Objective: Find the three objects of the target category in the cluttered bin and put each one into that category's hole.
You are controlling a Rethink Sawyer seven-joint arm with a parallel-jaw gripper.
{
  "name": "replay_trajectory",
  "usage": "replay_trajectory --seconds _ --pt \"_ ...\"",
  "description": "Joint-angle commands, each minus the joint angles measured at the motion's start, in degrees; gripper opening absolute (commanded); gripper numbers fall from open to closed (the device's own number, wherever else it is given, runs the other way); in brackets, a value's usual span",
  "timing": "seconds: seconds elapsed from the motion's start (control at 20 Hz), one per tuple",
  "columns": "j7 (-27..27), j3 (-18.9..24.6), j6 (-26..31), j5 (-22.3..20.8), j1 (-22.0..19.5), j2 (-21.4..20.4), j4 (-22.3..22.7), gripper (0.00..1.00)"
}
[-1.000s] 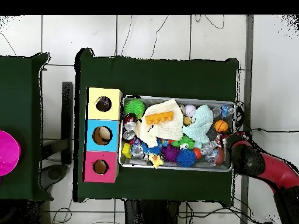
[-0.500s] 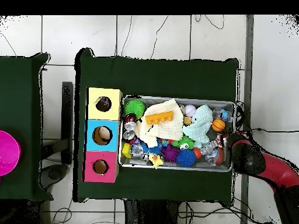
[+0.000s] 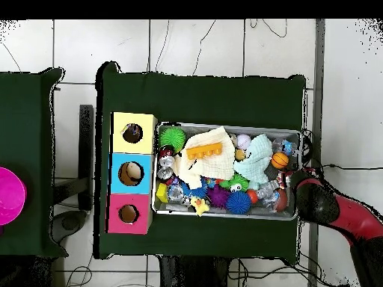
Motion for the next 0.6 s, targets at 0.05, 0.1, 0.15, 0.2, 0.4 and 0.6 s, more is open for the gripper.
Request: replay_trajectory --seconds 0.05,0.1,0.15,0.2,0.4,0.6 --pt "7.7 -4.3 4.8 -0.6 4.4 10.1 5.2 0.00" --pt "8.1 -4.8 4.4 -0.6 4.8 9.7 5.4 0.00" --pt "8.0 -4.9 3.9 -0.9 4.9 9.4 5.6 0.00" --pt "7.8 -5.0 3.6 -1.0 5.1 9.3 5.8 0.00" --pt "7.1 -5.4 1.8 -1.5 5.2 8.9 6.2 0.00" --pt "5.9 -5.1 0.7 -2.0 4.9 8.6 6.8 0.00"
